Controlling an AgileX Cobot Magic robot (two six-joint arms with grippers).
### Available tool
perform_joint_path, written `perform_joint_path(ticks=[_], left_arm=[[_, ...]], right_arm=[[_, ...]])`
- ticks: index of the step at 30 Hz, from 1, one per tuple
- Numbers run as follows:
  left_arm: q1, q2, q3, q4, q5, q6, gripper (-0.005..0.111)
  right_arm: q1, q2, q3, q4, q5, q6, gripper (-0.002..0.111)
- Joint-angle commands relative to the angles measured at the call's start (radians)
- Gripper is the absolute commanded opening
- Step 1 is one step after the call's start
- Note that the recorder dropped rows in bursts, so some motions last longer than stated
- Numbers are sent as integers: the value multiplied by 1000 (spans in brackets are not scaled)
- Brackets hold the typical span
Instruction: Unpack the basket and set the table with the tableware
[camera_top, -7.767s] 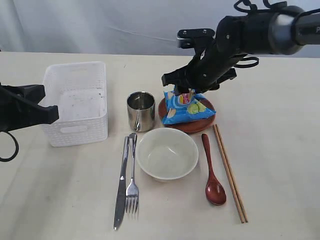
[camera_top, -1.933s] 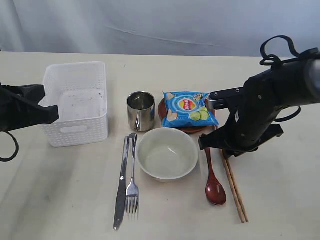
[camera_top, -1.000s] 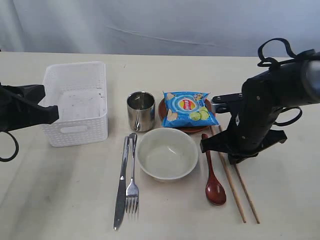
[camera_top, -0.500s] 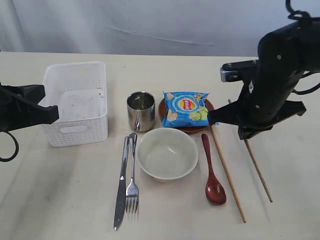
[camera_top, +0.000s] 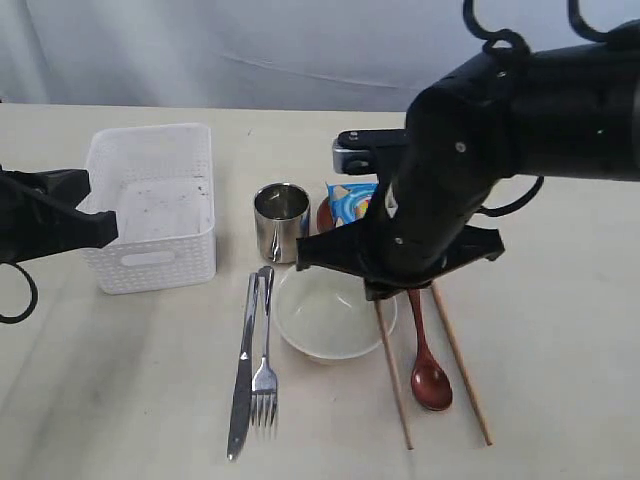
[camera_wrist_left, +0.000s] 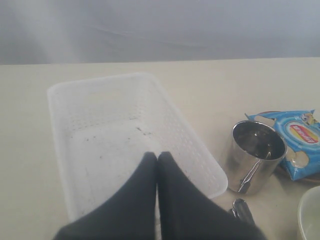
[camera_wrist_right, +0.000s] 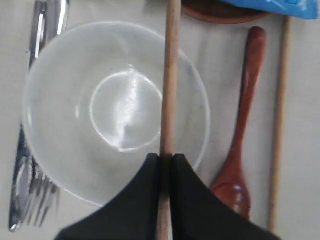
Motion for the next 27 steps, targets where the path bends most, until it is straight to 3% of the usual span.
perform_joint_path(ticks=[1,27], left_arm=[[3,-5,6,-12,-3,-7,0],[3,-5,6,-12,-3,-7,0]], right_arm=[[31,49,-52,24,-10,79,0],[31,225,-158,89,-93,137,0]])
